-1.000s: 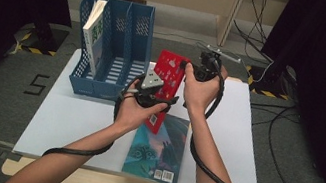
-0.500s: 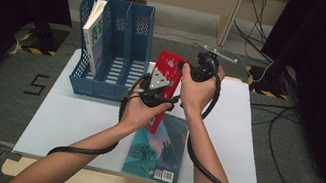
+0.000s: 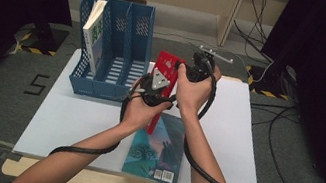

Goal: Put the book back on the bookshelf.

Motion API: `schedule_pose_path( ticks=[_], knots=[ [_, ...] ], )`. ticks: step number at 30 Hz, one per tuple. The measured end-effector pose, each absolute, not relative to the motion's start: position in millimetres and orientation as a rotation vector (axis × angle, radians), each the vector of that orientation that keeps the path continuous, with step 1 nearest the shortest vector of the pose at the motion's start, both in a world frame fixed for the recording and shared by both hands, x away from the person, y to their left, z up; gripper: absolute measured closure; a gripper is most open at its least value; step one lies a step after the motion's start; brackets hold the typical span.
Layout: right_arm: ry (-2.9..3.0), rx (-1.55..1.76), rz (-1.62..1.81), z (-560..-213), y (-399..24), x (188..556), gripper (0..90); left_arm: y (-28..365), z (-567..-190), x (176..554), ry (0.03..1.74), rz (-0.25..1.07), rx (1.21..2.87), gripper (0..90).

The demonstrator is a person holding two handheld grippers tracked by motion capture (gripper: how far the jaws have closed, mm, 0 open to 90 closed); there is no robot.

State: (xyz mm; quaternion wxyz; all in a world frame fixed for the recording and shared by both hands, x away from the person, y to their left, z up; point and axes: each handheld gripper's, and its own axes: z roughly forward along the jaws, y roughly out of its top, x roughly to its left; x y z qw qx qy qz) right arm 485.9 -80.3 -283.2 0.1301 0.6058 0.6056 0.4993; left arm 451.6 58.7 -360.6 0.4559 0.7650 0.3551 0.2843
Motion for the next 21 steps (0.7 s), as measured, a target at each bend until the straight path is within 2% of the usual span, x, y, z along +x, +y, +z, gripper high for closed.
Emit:
schedule_pose_path(
  ticks=[11,15,21],
  knots=[
    [1.786,1.746,1.445,-279.7,-75.5,479.8,77.6,62.7,-360.8,446.8,0.901,0.722,1.885,34.1],
    [1.813,1.732,1.469,-277.6,-74.0,475.0,74.8,68.4,-361.1,442.2,0.900,0.755,1.877,42.8],
    [1.852,1.675,1.495,-275.3,-68.5,467.6,70.9,79.7,-359.0,433.8,0.925,0.745,1.859,49.4]
  ],
)
